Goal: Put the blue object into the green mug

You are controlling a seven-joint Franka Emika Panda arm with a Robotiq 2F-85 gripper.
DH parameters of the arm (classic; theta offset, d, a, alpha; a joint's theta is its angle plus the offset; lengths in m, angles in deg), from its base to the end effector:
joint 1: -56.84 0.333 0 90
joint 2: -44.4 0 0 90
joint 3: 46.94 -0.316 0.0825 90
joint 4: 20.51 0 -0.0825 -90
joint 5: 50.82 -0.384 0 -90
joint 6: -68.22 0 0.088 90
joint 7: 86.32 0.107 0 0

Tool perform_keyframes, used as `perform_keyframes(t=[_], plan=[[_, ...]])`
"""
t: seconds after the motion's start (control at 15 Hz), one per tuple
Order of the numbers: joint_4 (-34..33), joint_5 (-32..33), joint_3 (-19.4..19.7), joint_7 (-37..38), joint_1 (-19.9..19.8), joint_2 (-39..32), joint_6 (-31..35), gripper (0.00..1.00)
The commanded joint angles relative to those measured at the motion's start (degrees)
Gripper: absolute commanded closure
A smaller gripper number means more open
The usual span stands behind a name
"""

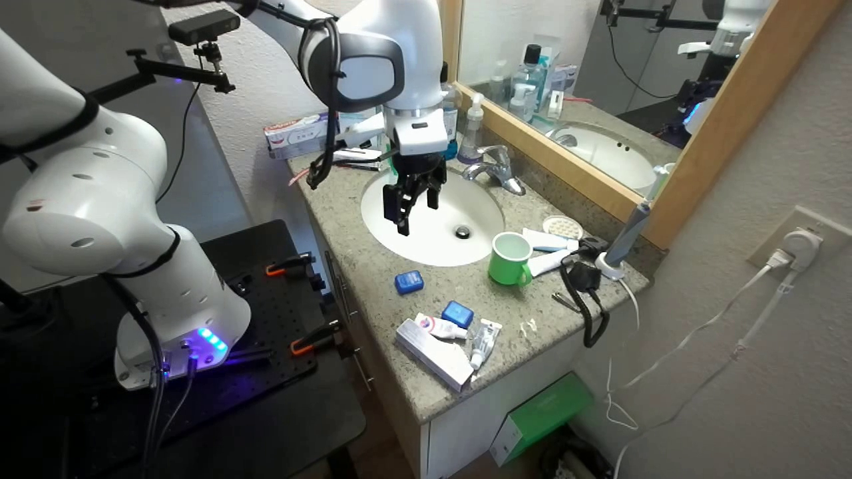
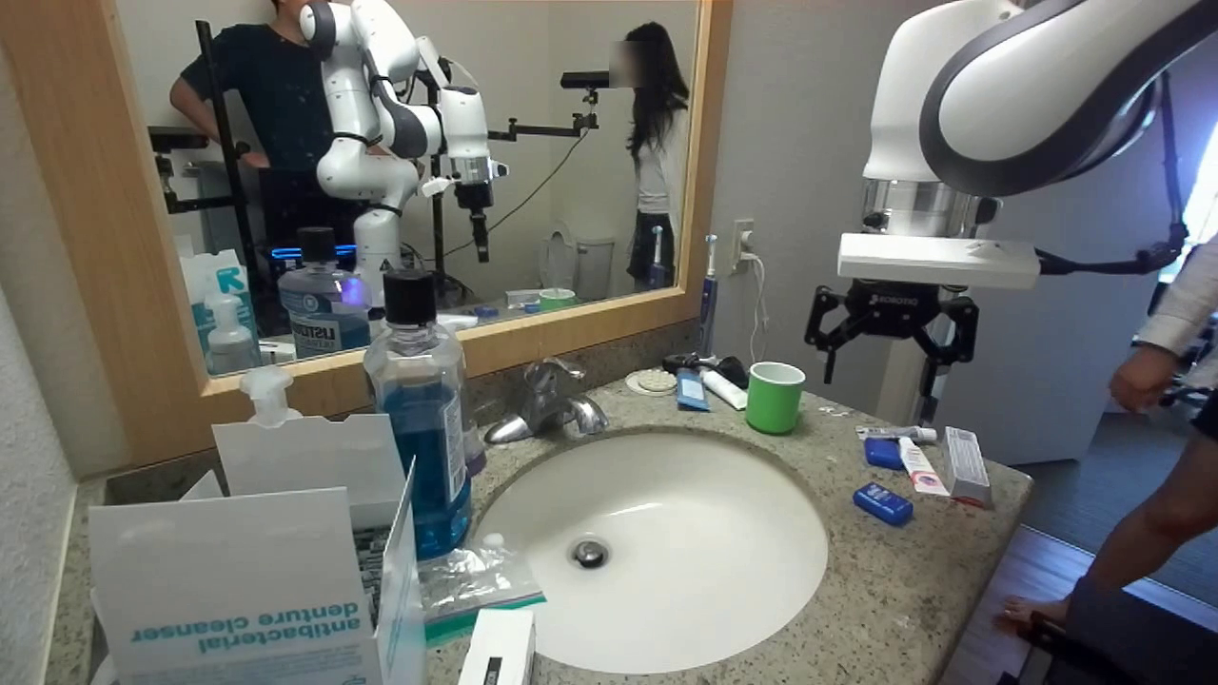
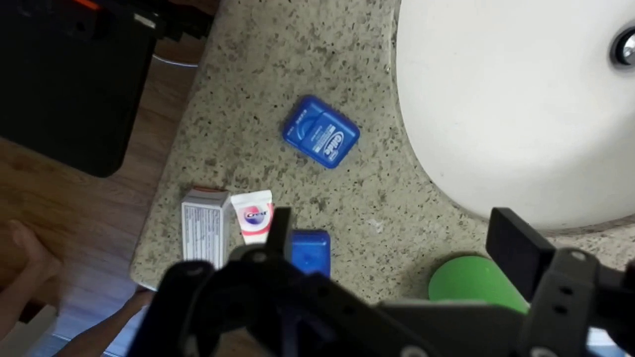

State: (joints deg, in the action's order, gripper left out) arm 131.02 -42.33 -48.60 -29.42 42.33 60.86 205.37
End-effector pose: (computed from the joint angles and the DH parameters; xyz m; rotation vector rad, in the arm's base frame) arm 0.4004 -0.0930 0.3421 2.5910 -1.6091 0.1139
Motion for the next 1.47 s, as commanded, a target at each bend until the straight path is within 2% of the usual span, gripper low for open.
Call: perform_keyframes(t=[0.0,0.53,0.87,1.2,1.4], plan=[[-1.3,-0.1,1.4,0.7,0.5,-1.8,-0.4,0.0],[-0.5,0.3,2.0,0.3,0.8,-1.4,-0.1,0.0],[-0.1,5.6,0.8,6.5,-0.9,-2.1,3.6,0.0],[-0.2,11.7,2.6,12.7,-2.6,-5.1,4.9,0.0],[-0.8,14.4,4.8,11.8,-3.0,-7.4,5.3,0.0]])
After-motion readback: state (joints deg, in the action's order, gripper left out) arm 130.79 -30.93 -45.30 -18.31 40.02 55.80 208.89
